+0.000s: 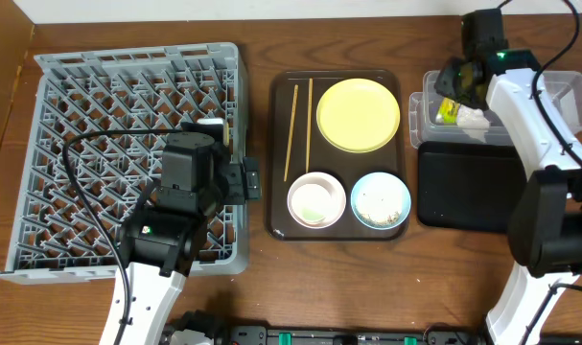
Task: Sort waste into correct bins and load items into the dishwasher
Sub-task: 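Grasp the light-blue rice bowl rim with the right gripper and lift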
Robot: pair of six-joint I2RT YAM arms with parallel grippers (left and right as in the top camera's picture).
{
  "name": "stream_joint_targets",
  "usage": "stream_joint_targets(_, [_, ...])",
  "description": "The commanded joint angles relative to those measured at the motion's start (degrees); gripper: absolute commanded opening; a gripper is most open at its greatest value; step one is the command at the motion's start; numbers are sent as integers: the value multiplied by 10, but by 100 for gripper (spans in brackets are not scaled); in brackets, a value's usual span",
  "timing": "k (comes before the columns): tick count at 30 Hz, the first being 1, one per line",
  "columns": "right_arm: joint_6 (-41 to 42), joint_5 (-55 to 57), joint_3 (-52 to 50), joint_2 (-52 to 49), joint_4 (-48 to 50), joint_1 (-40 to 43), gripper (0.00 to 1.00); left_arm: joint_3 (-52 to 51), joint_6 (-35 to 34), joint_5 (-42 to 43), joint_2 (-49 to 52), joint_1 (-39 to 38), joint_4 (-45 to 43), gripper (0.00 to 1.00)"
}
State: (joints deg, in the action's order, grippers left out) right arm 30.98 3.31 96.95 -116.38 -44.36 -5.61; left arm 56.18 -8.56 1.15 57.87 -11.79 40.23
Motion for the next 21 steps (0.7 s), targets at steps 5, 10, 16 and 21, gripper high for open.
stream_joint_targets(5, [-104, -98, 2, 77, -55, -31, 41, 10, 8, -1, 1, -1, 1, 96])
stream_joint_targets(10, [-132, -118, 2, 108, -156, -111, 37, 10, 8, -1, 1, -1, 1, 96])
stream_joint_targets(16, [-135, -117, -21, 106, -263, -218, 34, 10, 8, -1, 1, -1, 1, 96])
stream_joint_targets(21, [-128, -117, -81, 106, -231, -281, 34, 10, 8, -1, 1, -1, 1, 96])
